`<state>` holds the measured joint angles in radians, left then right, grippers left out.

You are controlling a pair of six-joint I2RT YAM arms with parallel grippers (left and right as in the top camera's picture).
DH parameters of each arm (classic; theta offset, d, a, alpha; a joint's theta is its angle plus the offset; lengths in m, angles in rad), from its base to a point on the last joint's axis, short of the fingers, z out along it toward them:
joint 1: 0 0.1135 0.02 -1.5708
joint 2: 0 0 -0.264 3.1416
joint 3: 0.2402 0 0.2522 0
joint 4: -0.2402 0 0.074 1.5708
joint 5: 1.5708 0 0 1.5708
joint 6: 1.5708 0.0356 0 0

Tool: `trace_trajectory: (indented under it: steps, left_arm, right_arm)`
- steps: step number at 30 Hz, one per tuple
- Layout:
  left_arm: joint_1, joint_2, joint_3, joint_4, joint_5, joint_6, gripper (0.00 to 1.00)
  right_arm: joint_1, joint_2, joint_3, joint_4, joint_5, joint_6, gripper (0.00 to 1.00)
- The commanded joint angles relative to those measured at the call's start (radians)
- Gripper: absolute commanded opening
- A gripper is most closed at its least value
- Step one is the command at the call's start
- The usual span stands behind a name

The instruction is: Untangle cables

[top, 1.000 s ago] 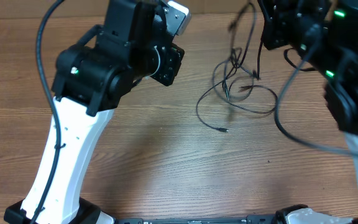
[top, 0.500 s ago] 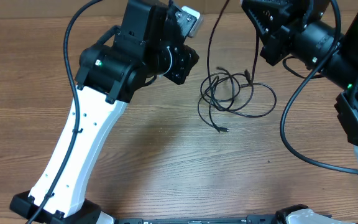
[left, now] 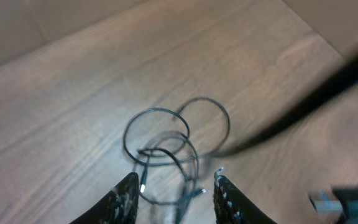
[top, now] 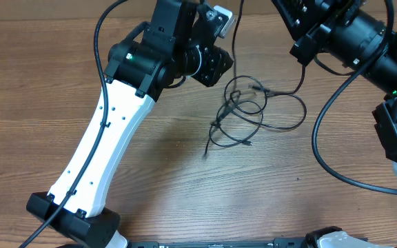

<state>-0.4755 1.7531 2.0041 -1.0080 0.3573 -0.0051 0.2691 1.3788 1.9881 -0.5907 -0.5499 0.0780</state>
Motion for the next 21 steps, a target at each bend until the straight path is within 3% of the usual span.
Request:
trace_trajectory:
  steps: [1,9,18,21]
  left_arm:
    - [0.004,0.003,-0.002,0.032,-0.067,-0.010,0.40]
    - [0.002,0.003,-0.002,0.070,-0.017,-0.050,0.49]
    - [0.045,0.003,-0.002,-0.066,-0.132,-0.048,0.41]
    - [0.071,0.003,-0.002,-0.125,-0.132,-0.048,0.40]
  right_arm:
    - [-0.001,-0.023,0.016,0.006,-0.020,0.004,0.04]
    - [-0.001,-0.022,0.016,0.010,-0.035,0.004,0.04]
    - [-0.001,-0.018,0.015,-0.211,0.655,0.004,0.04]
    - [-0.001,-0.008,0.015,-0.337,0.992,0.005,0.04]
